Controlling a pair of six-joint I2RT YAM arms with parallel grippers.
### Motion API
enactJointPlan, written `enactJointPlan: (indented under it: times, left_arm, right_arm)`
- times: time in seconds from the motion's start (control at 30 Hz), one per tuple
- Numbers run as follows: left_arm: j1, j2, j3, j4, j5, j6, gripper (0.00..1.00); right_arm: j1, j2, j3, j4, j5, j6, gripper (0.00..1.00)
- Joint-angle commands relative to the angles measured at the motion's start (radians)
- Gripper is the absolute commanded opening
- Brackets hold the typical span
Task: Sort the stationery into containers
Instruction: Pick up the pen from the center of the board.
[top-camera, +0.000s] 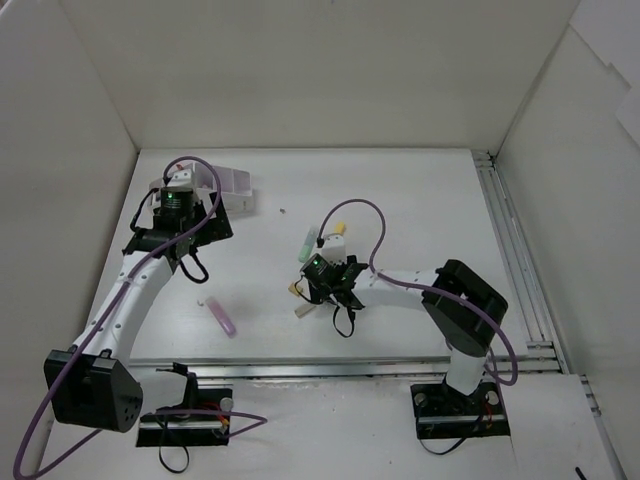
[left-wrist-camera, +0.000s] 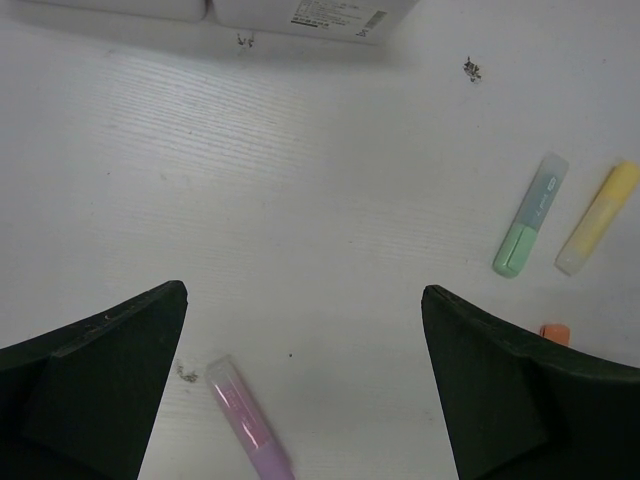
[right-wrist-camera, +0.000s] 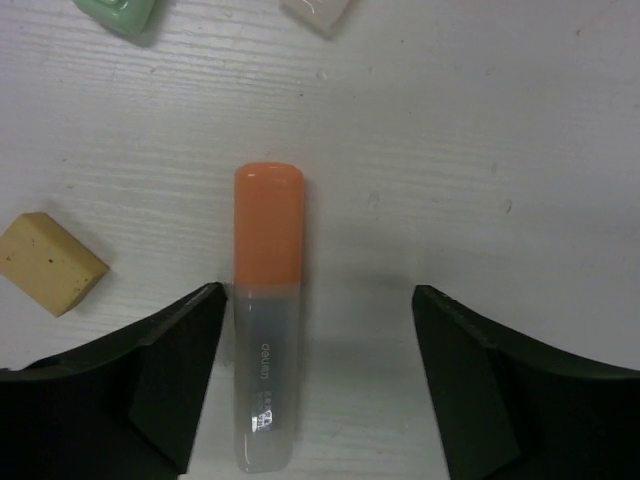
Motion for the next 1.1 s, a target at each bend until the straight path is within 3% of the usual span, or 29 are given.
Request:
enactJointPlan:
  times: [0.0, 0.03, 0.07, 0.17, 0.3, 0.37, 0.43, 0.57, 0.67, 0.87, 1.07]
  left_arm:
    - [-0.005, -0.043, 0.007, 0.038, -0.025, 0.002, 1.00]
    - [-0.005, -0.048, 0.002, 0.040, -0.025, 0.003, 0.99]
    - [-0.005, -0.049, 0.001, 0.044, -0.016, 0.002, 0.99]
    - [-0.005, -0.054, -0.010, 0.066, 0.065, 0.017, 1.00]
    - [-0.005, -0.054, -0.042, 0.130, 0.236, 0.048, 1.00]
    - [-0.005, -0.045, -0.056, 0.191, 0.393, 0.062, 0.99]
    - [-0.016, -0.036, -0.071, 0.258, 0.531, 0.054, 0.99]
    - [-0.092, 0.016, -0.088, 0.342, 0.656, 0.025, 0.99]
    - [-0.197, 0.041, -0.091, 0.381, 0.600, -0.003, 0.99]
    - [-0.335, 0.087, -0.064, 0.443, 0.508, -0.049, 0.99]
    - [-0.382, 0.126, -0.085, 0.546, 0.544, -0.069, 0.76]
  right_arm:
    - [0.017, 0.007, 0.005, -0.017, 0.046, 0.056, 0.67]
    - [0.019, 0.007, -0.004, -0.017, 0.043, 0.061, 0.62]
    - [0.020, 0.001, -0.010, -0.017, 0.041, 0.066, 0.47]
    - [0.026, -0.034, -0.033, -0.017, 0.043, 0.047, 0.26]
    - [0.039, -0.131, -0.086, 0.027, 0.058, -0.063, 0.10]
    - [0.040, -0.215, -0.138, 0.087, 0.035, -0.126, 0.03]
    - [0.040, -0.316, -0.191, 0.222, -0.044, -0.253, 0.00]
    - [0.040, -0.468, -0.336, 0.487, -0.219, -0.420, 0.01]
    - [0.043, -0.516, -0.337, 0.512, -0.290, -0.485, 0.01]
    - [0.052, -0.553, -0.334, 0.588, -0.266, -0.516, 0.01]
    - [0.049, -0.608, -0.361, 0.694, -0.220, -0.510, 0.01]
